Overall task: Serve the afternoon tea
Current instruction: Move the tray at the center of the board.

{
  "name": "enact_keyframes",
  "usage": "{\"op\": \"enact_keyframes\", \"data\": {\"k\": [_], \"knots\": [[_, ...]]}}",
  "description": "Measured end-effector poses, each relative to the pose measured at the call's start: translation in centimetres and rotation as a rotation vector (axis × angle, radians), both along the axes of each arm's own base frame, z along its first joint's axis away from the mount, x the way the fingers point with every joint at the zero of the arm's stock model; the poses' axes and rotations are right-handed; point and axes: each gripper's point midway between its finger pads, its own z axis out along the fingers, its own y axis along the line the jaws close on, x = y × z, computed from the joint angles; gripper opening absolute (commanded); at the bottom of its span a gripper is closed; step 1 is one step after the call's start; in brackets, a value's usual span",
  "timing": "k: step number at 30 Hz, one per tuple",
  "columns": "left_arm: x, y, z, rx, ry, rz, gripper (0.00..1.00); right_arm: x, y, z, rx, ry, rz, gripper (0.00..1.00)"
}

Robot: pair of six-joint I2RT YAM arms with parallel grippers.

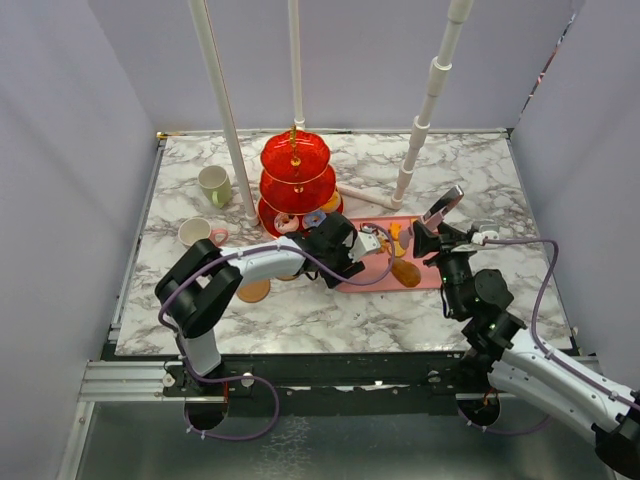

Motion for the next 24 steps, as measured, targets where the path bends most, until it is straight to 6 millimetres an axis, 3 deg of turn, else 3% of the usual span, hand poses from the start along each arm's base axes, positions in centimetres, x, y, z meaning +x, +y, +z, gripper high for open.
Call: {"op": "enact_keyframes", "data": {"k": [3,10,18,24], "knots": [[0.5,0.0,-1.1,0.029,-0.004,0.010,0.62,-0.2,-0.4,0.3,0.009,-0.007,-0.010,0.54],[0.8,-0.5,-1.2,0.056,-0.046,-0.019,0.64,-0.3,-1.0,0.4,0.018,-0.007,-0.034,0.54],[-2.7,-3.6,-1.0,0.013,-0.033,-0.161,0.65,-0.1,-1.1,0.0,0.011,0.005,-0.049,0.54],[-4.4,-4.0,-1.4,0.004,0.011,-0.224,0.65,0.0,-1.3,-0.1,0.010,0.011,-0.062,0.54]]}}
